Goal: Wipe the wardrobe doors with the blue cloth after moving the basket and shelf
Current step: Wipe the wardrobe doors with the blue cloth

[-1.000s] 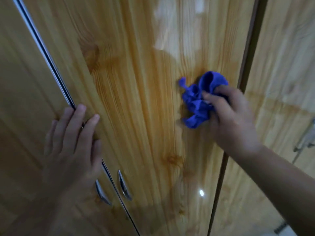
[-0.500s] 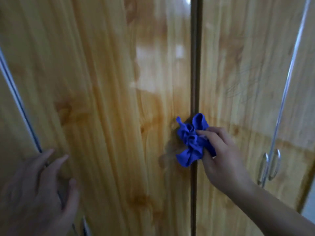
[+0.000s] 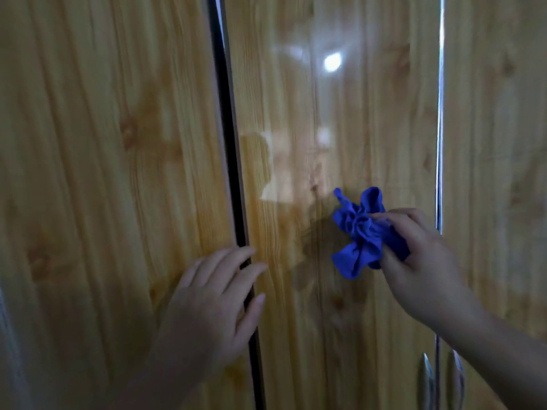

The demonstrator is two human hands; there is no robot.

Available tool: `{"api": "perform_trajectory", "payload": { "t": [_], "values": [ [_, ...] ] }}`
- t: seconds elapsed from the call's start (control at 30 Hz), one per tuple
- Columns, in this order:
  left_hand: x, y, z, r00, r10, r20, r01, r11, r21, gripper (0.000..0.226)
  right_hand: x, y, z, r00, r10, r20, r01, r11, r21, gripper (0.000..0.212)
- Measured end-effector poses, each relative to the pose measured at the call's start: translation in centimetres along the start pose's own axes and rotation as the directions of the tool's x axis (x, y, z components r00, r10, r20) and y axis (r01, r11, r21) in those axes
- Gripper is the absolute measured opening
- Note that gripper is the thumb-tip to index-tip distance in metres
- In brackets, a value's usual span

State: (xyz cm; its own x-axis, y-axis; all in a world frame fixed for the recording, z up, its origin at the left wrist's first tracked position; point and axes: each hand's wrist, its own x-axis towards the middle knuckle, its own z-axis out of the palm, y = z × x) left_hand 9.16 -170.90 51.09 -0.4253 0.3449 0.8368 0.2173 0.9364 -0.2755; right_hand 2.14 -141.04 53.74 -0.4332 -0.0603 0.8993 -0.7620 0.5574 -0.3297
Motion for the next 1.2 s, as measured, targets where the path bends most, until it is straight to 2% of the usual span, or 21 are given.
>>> {"api": "perform_trajectory", "payload": {
  "t": [0.07, 0.17, 0.33, 0.5, 0.67, 0.83, 1.0, 1.2],
  "values": [
    [4.1, 0.7, -0.4, 1.000, 0.029, -0.009, -0.029, 0.997, 0.069, 0.038, 2.2, 0.3, -0.9, 1.000, -0.024, -0.016, 0.024, 1.000, 0.002, 0.029],
    [9.1, 0.4, -1.7, 0.999, -0.020, -0.027, 0.023, 0.994, 0.111, 0.039, 5.1, -0.1, -1.4, 0.997, -0.062, -0.043, 0.062, 0.998, 0.010, 0.029],
    [14.1, -1.7, -2.5, 0.993, -0.041, -0.112, 0.063, 0.979, 0.193, 0.036, 10.7, -2.4, -0.5, 0.977, -0.200, -0.069, 0.191, 0.974, -0.125, 0.032],
    [15.5, -2.7, -2.0, 0.989, -0.014, -0.150, 0.056, 0.959, 0.278, 0.035, 16.4, -6.4, 1.9, 0.917, -0.388, -0.091, 0.360, 0.904, -0.230, 0.028],
    [15.3, -3.9, -1.2, 0.979, 0.052, -0.197, 0.001, 0.966, 0.258, 0.034, 18.7, -7.8, 4.8, 0.887, -0.442, -0.134, 0.394, 0.876, -0.277, 0.024],
    [15.3, -4.5, -0.3, 0.958, 0.099, -0.270, -0.024, 0.962, 0.271, 0.033, 15.7, -6.6, 6.6, 0.864, -0.473, -0.172, 0.423, 0.868, -0.260, 0.021],
    [15.2, -4.9, 0.0, 0.952, 0.113, -0.283, -0.038, 0.966, 0.257, 0.030, 6.3, -4.2, 9.2, 0.915, -0.402, 0.007, 0.394, 0.892, -0.222, 0.029],
    [14.9, -5.0, 0.2, 0.955, 0.123, -0.270, -0.044, 0.959, 0.279, 0.036, -3.2, -0.7, 11.6, 0.920, -0.367, 0.138, 0.389, 0.896, -0.212, 0.027]
  ]
}}
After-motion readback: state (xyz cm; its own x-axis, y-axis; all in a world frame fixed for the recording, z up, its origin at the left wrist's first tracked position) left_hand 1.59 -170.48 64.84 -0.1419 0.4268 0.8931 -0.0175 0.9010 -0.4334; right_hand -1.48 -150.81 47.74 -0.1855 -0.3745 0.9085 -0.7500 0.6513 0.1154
